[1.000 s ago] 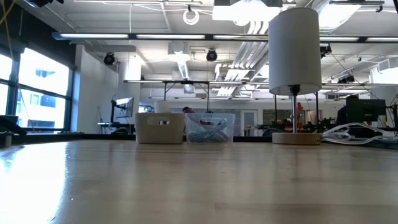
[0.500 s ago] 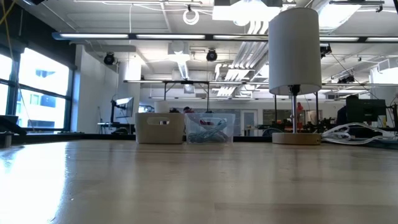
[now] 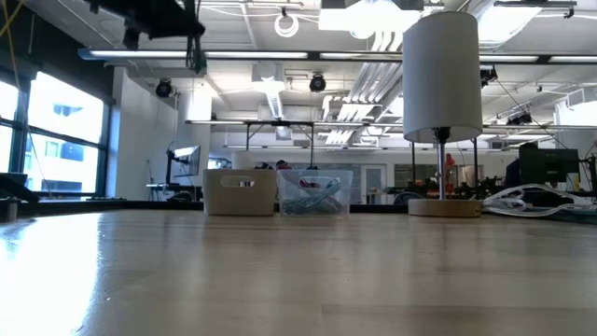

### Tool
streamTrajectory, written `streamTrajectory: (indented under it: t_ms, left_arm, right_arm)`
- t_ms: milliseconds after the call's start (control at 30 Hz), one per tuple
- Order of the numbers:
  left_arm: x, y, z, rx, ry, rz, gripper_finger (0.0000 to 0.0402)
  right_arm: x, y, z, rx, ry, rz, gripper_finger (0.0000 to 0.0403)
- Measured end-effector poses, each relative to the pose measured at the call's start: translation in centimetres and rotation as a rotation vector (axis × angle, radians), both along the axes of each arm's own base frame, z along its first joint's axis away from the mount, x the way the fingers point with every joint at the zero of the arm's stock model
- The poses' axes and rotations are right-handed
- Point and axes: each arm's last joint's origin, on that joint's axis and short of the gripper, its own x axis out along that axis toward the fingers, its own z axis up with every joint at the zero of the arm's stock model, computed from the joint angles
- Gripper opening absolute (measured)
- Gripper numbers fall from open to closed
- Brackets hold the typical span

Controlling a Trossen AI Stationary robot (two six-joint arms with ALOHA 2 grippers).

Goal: Pick & Place USB Port
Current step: Put the green USB cable into the gray bin

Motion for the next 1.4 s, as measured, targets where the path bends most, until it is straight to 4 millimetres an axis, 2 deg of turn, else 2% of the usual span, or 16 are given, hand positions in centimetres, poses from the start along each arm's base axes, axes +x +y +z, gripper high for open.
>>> streamTrajectory:
  t_ms: [133, 333, 567, 733, 967, 1133, 1267, 1400]
  left_arm:
    - [0.2, 2.2, -1.2, -0.108, 0.032, 0.095, 0.0014]
    - [1.8, 6.8, -3.2, -0.379, 0.004, 0.024, 0.0017]
    - [3.9, 10.6, -5.3, -0.496, -0.012, -0.035, 0.0013]
    - [4.4, 12.1, -7.2, -0.561, 0.016, 0.069, 0.0013]
    - [5.0, 14.1, -8.8, -0.597, 0.069, 0.111, 0.0016]
    - [6.0, 14.8, -9.2, -0.554, 0.139, 0.076, 0.0027]
    - [6.7, 16.0, -8.4, -0.443, 0.203, -0.004, 0.0055]
    - [6.6, 17.1, -8.5, -0.493, 0.252, -0.033, 0.0082]
  right_arm:
    - [-0.1, 0.1, -0.3, 0.030, 0.016, -0.007, 0.0220]
    - [-0.2, 0.1, -0.6, 0.095, 0.040, 0.003, 0.0220]
    - [-0.5, 1.1, -0.9, 0.131, 0.064, 0.011, 0.0220]
    - [-0.9, 2.1, -1.0, 0.120, 0.086, 0.023, 0.0220]
    - [-1.3, 2.7, -1.3, 0.136, 0.118, 0.009, 0.0220]
    - [-1.4, 2.6, -1.5, 0.133, 0.135, 0.007, 0.0220]
    - [-1.5, 2.6, -1.5, 0.133, 0.144, 0.009, 0.0220]
    - [-1.5, 2.6, -1.6, 0.131, 0.154, 0.008, 0.0220]
